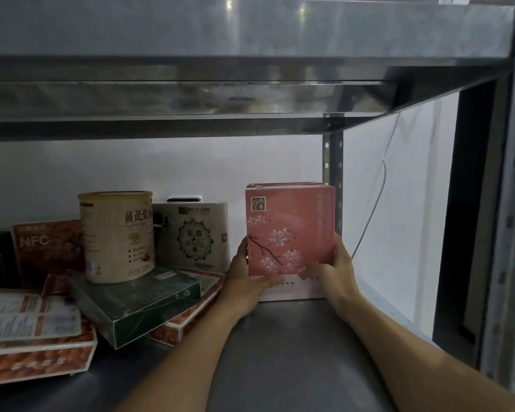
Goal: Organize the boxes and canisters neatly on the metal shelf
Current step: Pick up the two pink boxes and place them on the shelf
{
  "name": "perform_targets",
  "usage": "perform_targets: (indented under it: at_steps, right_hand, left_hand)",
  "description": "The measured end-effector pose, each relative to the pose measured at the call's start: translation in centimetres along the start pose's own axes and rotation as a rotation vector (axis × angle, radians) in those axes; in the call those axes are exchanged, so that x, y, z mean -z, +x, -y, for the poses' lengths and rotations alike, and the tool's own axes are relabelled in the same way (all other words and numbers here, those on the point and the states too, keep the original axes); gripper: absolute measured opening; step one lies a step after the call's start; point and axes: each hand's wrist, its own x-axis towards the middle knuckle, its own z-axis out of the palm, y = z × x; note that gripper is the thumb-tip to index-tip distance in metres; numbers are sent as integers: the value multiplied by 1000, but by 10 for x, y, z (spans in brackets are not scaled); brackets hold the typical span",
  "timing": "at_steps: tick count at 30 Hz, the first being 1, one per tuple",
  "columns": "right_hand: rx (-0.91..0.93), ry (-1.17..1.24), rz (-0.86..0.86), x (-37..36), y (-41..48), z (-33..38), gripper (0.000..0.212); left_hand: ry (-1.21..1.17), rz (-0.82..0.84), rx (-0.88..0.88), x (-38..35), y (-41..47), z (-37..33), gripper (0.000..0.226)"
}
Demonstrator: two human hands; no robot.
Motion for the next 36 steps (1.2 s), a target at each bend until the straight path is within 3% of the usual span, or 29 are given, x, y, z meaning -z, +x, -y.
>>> perform_targets:
  at_steps: [11, 16, 36]
  right_hand:
    - [-1, -40, -7, 2, 5, -5, 73]
    - [-14, -66, 3, 1, 2, -1, 76]
    - [-54, -7, -1, 1, 5, -1, 59]
  left_hand:
    - [54, -33, 7, -6, 6, 3, 82]
    - [53, -36, 18, -8, 7, 2, 77]
    - [-105, -76, 76, -13, 10, -1, 102]
